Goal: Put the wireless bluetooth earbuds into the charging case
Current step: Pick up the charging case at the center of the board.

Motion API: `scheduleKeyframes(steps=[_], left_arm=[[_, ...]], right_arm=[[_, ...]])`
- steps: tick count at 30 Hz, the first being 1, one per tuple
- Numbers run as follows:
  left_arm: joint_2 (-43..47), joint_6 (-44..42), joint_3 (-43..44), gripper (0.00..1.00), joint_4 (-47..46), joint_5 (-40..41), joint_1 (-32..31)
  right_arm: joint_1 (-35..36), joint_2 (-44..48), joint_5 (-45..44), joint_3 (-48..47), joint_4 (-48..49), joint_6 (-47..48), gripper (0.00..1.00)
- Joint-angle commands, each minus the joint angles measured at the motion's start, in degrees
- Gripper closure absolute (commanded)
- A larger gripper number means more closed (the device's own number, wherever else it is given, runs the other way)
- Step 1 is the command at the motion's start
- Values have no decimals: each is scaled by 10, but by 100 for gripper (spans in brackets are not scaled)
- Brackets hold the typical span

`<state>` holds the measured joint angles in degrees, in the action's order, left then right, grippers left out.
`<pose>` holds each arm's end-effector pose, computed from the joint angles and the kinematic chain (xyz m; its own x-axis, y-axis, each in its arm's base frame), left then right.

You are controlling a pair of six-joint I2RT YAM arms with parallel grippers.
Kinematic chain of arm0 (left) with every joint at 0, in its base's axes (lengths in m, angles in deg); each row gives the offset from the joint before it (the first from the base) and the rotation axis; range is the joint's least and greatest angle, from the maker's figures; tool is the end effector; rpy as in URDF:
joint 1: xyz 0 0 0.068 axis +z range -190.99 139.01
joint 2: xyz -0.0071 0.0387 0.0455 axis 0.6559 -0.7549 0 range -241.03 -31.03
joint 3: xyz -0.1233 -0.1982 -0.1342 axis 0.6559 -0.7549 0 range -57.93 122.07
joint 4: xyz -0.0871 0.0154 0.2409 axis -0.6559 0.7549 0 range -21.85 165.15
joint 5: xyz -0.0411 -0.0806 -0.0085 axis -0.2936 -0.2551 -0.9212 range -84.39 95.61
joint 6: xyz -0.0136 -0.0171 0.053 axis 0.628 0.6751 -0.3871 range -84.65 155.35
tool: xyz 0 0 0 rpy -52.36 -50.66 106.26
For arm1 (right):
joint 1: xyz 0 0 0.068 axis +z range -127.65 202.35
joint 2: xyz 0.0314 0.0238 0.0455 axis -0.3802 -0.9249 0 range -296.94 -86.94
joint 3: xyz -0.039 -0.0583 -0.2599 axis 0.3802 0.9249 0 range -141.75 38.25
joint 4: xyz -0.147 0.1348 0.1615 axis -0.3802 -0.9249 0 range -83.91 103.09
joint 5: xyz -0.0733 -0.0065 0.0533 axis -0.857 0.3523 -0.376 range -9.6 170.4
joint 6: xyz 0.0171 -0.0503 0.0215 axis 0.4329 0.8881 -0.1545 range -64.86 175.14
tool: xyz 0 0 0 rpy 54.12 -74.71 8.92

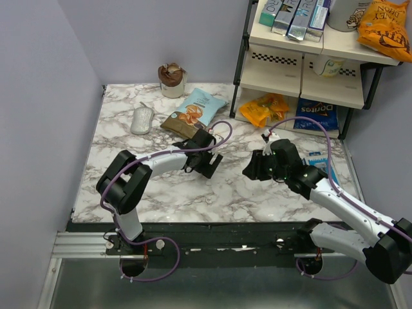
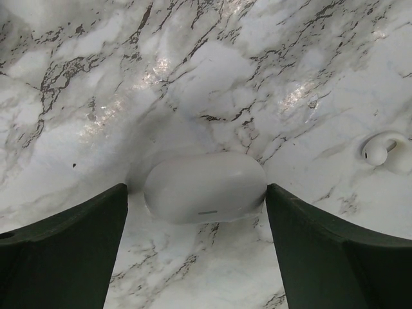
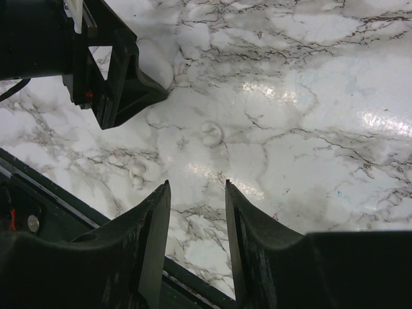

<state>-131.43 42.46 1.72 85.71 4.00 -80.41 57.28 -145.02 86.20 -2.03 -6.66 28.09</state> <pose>0.2681 -0.2219 0.1610 -0.7322 0.4418 -0.5183 0.5599 0.8238 -0.0888 0.1777 0.1293 0.2485 -0.7341 0.0391 -0.6779 -0.3386 0.8443 0.4153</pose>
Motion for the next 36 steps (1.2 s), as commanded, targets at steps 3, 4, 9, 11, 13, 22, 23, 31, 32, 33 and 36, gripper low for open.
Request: scheduleKeyframes(steps=[3, 4, 9, 11, 13, 22, 23, 31, 32, 33, 36], left_arm=[[-10, -1, -5, 9, 8, -14, 3], [-12, 8, -4, 9, 9, -9, 2], [-15, 48, -3, 10, 6, 11, 0], [-16, 68, -5, 9, 8, 26, -2], [-17, 86, -8, 10, 11, 48, -8], [-19, 116, -8, 11, 27, 109, -25], [-19, 119, -6, 11, 30, 117, -29], [-30, 135, 2, 15, 39, 138, -39], [-31, 136, 1, 15, 38, 137, -39], [-31, 136, -2, 17, 38, 137, -40], [-30, 136, -8, 20, 33, 136, -40]], right_arm=[[4, 3, 10, 6, -5, -2, 52], [4, 3, 11, 8, -6, -2, 52], [4, 4, 9, 12, -2, -2, 52], [4, 3, 9, 12, -3, -2, 52], [4, 4, 9, 13, -1, -3, 52], [4, 8, 14, 21, 6, -1, 52], [5, 9, 13, 22, 7, -2, 52], [3, 17, 14, 28, 6, -2, 52], [4, 19, 14, 29, 6, -2, 52], [4, 19, 13, 30, 6, -2, 52], [4, 17, 14, 30, 6, -3, 52]])
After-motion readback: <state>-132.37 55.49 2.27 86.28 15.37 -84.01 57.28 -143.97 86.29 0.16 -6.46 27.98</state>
